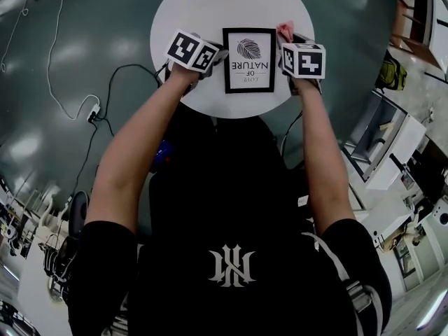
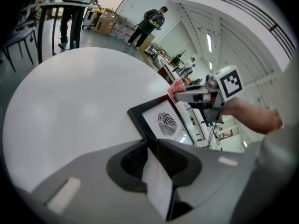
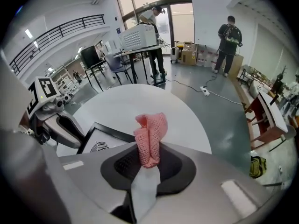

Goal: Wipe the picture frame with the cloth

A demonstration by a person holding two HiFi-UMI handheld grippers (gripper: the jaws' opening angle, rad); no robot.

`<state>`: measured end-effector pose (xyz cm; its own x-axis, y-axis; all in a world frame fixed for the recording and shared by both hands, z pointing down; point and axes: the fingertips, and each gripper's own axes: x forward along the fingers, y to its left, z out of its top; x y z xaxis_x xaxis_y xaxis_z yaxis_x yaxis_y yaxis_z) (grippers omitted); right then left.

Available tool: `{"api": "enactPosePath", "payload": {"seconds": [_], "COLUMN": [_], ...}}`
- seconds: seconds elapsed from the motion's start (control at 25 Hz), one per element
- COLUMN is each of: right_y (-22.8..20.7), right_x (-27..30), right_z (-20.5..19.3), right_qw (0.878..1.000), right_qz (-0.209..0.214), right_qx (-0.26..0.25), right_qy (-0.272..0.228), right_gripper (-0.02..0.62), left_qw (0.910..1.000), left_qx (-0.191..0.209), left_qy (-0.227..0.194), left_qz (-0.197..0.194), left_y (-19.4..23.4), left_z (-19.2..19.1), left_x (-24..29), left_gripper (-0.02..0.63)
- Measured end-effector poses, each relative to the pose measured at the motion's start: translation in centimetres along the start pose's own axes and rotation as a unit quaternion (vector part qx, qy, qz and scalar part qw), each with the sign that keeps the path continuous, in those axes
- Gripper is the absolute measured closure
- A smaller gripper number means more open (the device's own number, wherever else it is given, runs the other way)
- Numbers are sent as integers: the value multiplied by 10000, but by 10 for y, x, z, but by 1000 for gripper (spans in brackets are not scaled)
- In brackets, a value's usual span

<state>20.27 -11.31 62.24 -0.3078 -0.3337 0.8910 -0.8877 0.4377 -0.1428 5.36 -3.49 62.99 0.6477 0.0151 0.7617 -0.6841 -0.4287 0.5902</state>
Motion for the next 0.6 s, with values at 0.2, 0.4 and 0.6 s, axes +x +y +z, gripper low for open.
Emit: {"api": "enactPosePath", "payload": {"seconds": [0.2, 0.4, 0.6], "right_y": [41, 118, 150], "right_x": [-13, -2, 19], "right_z": [28, 36, 20], "right_qw": [9958, 9849, 9792], "right_qz": [726, 1655, 2005], "right_qx": [141, -182, -306], "right_qy": [-544, -483, -73], "right_gripper": [525, 525, 525], "left_qw": [10000, 10000, 10000], "left_qx": [-23, -36, -42], "left_qy": [-11, -17, -28], "left_qz": [-24, -13, -1], "left_y": [1, 0, -3], "left_z": [0, 0, 0], "left_x": [-3, 0, 2], "left_gripper": [535, 537, 535]}}
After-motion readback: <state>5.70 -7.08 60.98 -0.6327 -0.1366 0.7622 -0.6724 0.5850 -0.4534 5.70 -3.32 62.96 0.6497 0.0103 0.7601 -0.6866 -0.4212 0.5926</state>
